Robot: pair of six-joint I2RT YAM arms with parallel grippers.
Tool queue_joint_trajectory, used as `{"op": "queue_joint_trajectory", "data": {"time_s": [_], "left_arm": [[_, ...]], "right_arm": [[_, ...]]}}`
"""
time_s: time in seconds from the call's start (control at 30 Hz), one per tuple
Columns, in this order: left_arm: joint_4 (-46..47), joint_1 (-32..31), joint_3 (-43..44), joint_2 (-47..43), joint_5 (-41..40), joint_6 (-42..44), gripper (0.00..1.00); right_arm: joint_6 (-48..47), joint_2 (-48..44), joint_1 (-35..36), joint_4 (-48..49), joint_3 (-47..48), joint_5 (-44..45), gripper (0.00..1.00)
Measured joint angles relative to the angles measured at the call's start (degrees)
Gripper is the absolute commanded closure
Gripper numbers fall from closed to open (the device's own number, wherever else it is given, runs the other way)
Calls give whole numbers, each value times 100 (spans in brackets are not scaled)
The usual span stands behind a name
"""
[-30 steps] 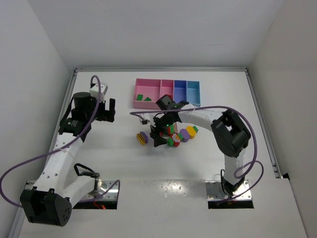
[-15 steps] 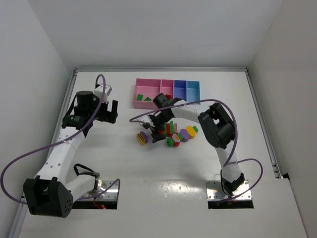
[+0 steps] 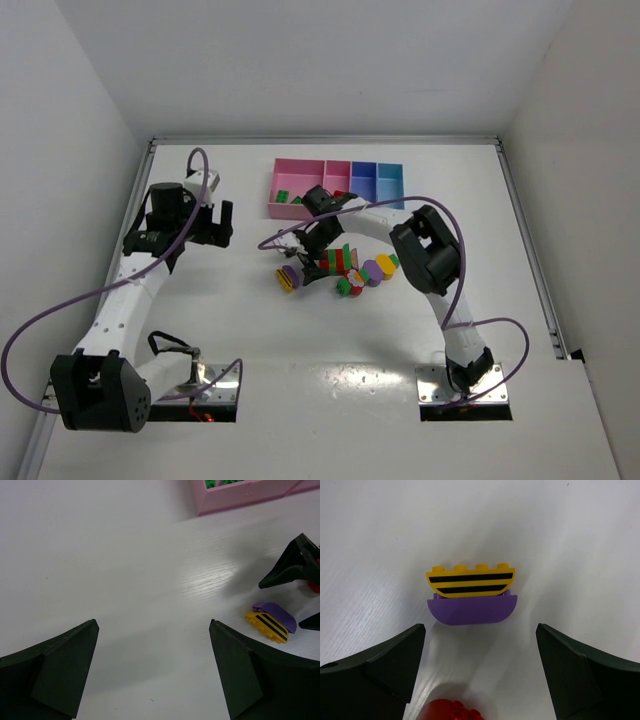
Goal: Sort the legos into containers by color
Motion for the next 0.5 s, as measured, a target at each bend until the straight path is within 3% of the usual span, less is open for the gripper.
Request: {"op": "queue_joint_trajectory", "data": {"time_s": [0.5], "left_arm": [[9,68,0,118,44,-2,0]], "right_arm": [[-411,149,273,-586,297,-46,9]]}}
